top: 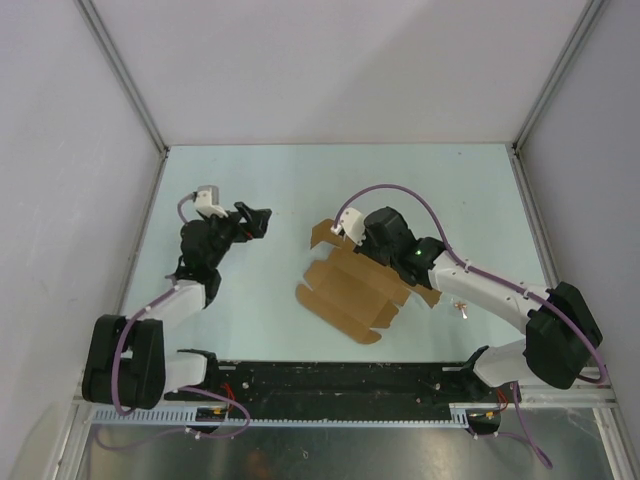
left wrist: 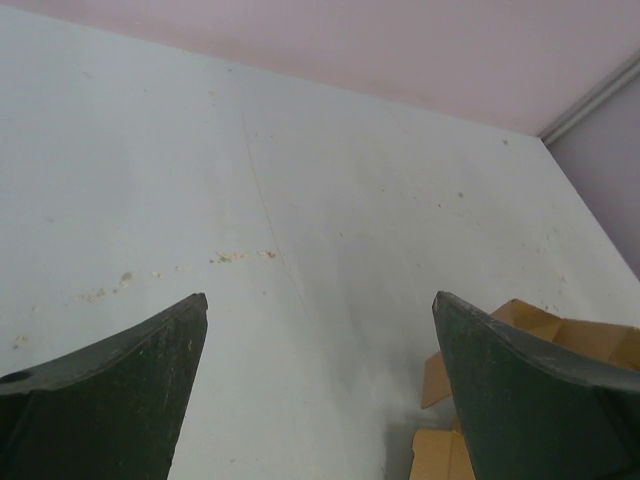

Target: Fold the paper box

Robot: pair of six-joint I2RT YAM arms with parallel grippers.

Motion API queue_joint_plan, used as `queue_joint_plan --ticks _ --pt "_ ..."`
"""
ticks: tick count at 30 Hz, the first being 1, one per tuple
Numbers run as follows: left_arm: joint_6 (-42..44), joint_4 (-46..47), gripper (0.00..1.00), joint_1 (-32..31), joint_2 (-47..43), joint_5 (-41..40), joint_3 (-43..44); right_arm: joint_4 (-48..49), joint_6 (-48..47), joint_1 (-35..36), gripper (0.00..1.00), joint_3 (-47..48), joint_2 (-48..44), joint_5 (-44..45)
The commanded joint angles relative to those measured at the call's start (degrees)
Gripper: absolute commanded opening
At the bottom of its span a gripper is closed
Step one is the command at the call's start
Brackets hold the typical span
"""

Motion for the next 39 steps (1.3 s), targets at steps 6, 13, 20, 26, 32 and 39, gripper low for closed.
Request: queue_joint_plan --ticks 6,13,20,26,32,39 --pt "-0.57 -2.50 0.98 3.95 -3.42 9.98 1.27 3.33 0.54 -1.33 0.04 0.20 -0.95 -2.76" --pt "-2.20 15.78 0.88 3.42 14.03 26.70 2.58 1.92 -1.93 -1.33 0.00 0.29 -2.09 -6.98" --pt "-0.36 19.48 0.84 -1.67 21.02 26.10 4.61 0.34 -3.07 -1.68 0.00 0.20 -3.24 -10.77" --pt "1.57 19.48 0.84 -5.09 23.22 27.07 5.75 -0.37 -2.81 -1.86 0.00 0.20 -3.59 -12.52" --pt "2.89 19.48 0.83 -6.60 24.89 27.25 5.75 -0.19 -2.54 -2.21 0.00 0.20 -3.76 -13.58" --pt "3.86 19.48 0.82 -7.47 26.12 26.72 4.43 -0.10 -1.93 -2.39 0.00 0.20 -3.59 -13.93"
